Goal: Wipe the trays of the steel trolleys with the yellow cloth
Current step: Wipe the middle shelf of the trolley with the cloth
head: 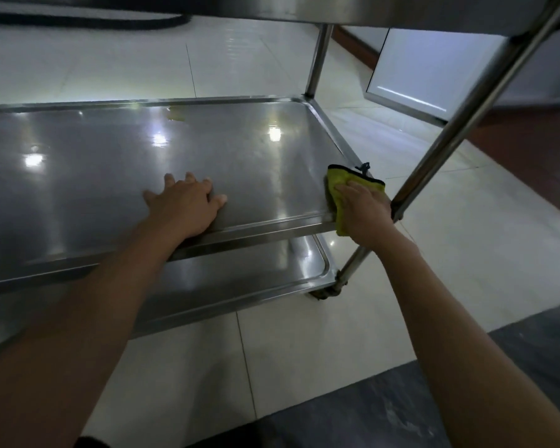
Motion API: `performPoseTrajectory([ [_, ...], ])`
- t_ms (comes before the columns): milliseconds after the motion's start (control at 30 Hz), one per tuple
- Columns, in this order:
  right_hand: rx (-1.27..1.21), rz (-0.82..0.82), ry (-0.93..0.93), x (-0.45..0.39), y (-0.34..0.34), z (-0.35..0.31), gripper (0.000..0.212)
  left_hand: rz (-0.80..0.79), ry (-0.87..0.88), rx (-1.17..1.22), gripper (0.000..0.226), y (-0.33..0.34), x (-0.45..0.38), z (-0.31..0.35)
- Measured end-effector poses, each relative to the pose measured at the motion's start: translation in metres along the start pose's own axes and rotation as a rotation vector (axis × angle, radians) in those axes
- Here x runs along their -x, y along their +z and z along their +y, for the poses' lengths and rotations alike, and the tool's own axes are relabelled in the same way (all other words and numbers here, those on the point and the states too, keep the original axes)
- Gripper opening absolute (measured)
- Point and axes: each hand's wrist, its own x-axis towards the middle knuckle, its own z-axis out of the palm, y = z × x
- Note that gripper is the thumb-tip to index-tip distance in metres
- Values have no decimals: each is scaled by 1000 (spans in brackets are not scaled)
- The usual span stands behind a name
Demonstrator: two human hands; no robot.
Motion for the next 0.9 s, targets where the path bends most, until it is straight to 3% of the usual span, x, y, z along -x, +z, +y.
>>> performPoseTrajectory([
  [100,-142,70,11,29,9,-17,44,37,39,83,49,-10,16,1],
  [200,-133,118,-56,42,17,-44,51,187,125,240,44,-17,44,-9],
  [300,-153,134,-109,50,20,-78,53,288,179,227,38,-18,74,-28],
  [567,-90,122,-321,68,37,-187,74,354,121,166,26,-6,118,-81],
  [800,-90,175,-426,80,56,-244,73,361,94,168,23,-2,142,-91],
  [900,-146,263,-458,82,62,-247,51,353,73,170,22,-2,147,-93],
])
